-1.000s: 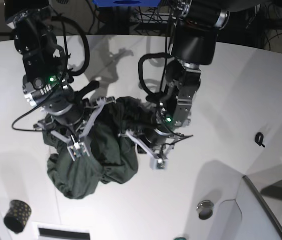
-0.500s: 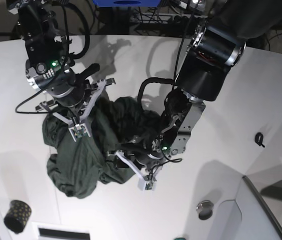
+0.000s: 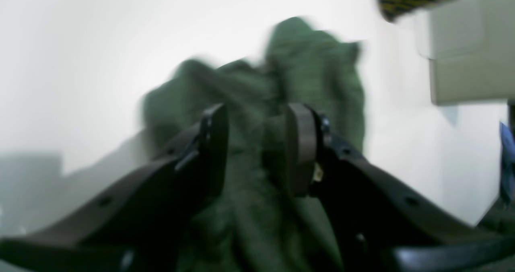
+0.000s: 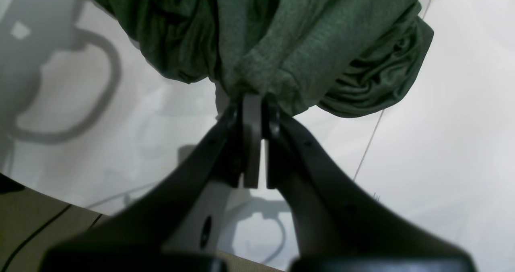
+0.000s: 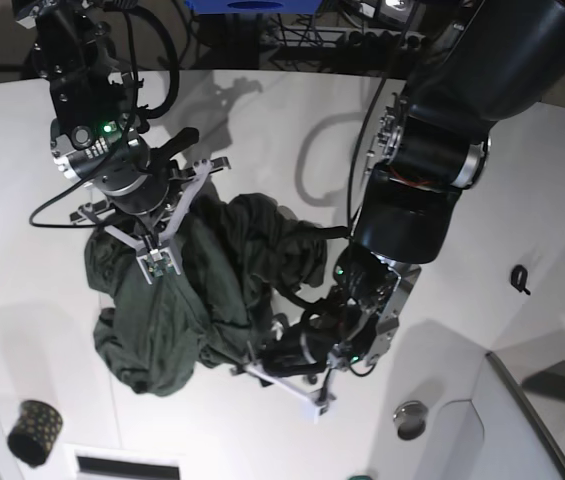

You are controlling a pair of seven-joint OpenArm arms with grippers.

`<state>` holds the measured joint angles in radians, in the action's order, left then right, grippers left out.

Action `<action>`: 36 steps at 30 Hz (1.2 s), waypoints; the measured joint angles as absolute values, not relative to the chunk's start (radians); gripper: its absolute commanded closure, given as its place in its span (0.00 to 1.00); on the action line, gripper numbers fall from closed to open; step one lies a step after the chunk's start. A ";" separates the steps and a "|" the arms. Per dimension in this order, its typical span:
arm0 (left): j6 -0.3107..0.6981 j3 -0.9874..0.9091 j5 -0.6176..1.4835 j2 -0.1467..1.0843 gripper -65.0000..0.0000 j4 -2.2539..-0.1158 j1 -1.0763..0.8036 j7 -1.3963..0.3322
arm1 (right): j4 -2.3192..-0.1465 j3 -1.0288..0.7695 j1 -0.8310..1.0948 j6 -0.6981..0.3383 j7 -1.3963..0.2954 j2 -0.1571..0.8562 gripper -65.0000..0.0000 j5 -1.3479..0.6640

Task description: Layout the t-shirt on the table in an organized manner, then fold the t-shirt properly

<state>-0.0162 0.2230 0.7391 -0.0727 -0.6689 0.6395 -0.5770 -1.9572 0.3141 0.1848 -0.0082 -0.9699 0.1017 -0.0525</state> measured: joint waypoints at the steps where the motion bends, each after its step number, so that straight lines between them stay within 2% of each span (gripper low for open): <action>1: -0.021 0.219 0.761 -0.067 0.57 -0.641 0.649 -0.574 | -1.957 0.314 0.184 -0.008 -0.970 0.101 1.00 -0.052; 5: -0.014 0.217 0.869 -0.084 0.42 -0.559 0.688 -0.569 | -1.957 0.314 0.178 -0.008 -0.970 0.102 1.00 -0.052; 7: -0.015 0.223 0.899 -0.094 0.39 -0.554 0.686 -0.570 | -1.957 0.314 0.178 -0.008 -0.970 0.102 1.00 -0.052; 32: -0.017 0.224 0.899 -0.147 0.39 -0.532 0.649 -0.566 | -1.999 0.314 0.210 -0.008 -0.969 0.100 1.00 -0.052; 36: 0.053 0.303 0.898 -0.145 0.39 -0.419 0.677 -0.562 | -2.008 0.314 0.230 -0.051 -0.973 0.101 1.00 -0.052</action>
